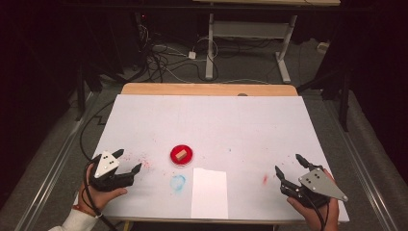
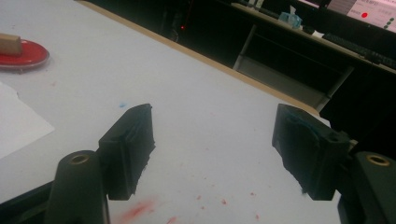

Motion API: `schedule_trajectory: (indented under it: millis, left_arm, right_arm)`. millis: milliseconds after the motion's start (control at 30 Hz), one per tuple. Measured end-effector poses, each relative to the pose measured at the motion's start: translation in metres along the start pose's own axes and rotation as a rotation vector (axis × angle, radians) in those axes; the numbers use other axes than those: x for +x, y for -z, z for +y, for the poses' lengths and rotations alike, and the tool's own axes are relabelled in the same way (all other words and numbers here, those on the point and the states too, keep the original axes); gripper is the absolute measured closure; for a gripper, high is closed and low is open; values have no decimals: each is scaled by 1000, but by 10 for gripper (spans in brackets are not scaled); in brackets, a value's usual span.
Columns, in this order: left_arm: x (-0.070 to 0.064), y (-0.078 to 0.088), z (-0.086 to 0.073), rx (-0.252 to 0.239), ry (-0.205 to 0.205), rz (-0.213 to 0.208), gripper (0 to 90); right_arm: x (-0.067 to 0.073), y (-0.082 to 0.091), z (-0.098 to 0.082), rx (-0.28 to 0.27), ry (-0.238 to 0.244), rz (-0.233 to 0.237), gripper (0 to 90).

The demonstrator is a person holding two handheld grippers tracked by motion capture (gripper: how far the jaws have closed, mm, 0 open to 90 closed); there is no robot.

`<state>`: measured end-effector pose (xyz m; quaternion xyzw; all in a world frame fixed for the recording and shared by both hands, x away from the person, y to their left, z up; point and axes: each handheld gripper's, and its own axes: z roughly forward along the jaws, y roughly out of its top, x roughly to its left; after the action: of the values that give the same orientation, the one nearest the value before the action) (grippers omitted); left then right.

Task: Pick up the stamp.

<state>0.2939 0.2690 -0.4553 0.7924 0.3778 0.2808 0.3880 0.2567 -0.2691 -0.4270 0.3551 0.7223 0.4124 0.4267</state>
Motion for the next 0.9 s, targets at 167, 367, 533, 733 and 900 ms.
schedule_trajectory:
  millis: [167,367,533,733,900]
  left_arm:
    - [-4,-2,-1,24,-24,-28,236]
    - [-2,2,4,11,-15,-30,251]
    - [-2,3,15,4,15,-68,251]
    - [4,-3,42,63,40,-162,251]
    - [0,-13,68,133,8,-166,251]
  right_arm:
    - [-2,2,2,-9,-10,-19,298]
    - [0,2,3,-22,-12,-35,309]
    - [-1,1,3,-25,-15,-24,308]
    - [0,0,1,-10,-11,-19,307]
    - [1,-4,0,14,-3,-12,307]
